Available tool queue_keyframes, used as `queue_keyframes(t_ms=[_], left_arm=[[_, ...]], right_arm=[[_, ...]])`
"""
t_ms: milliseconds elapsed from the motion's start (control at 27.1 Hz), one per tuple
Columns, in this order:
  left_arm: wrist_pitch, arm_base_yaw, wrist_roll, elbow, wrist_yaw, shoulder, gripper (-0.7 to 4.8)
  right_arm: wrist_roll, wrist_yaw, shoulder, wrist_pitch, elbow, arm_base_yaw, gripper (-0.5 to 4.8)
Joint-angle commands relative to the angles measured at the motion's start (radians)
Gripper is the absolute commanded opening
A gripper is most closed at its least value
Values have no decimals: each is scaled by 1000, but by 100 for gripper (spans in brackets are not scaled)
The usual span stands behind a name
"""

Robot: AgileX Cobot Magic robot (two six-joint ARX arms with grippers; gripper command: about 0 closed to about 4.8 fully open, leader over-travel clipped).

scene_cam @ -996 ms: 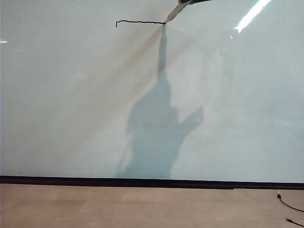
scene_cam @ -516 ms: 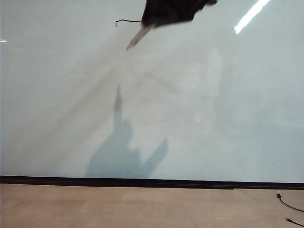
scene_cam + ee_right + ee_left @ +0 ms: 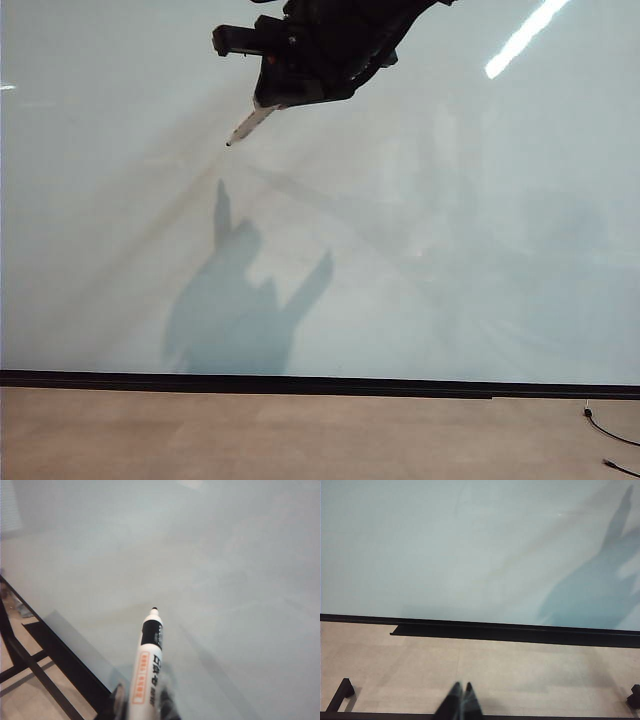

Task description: Pick up the pen on the shelf to the right of the whiteboard and write the letter Z.

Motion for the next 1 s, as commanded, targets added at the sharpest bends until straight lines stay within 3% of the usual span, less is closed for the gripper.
queue_keyframes(t_ms=[37,996], left_arm=[[5,0,4,2,0,0,-5],[5,0,4,2,0,0,-5]], right_arm=[[-2,27,-5,6,6,-6,-6],[-29,163,-57,0,7,-30,-6]])
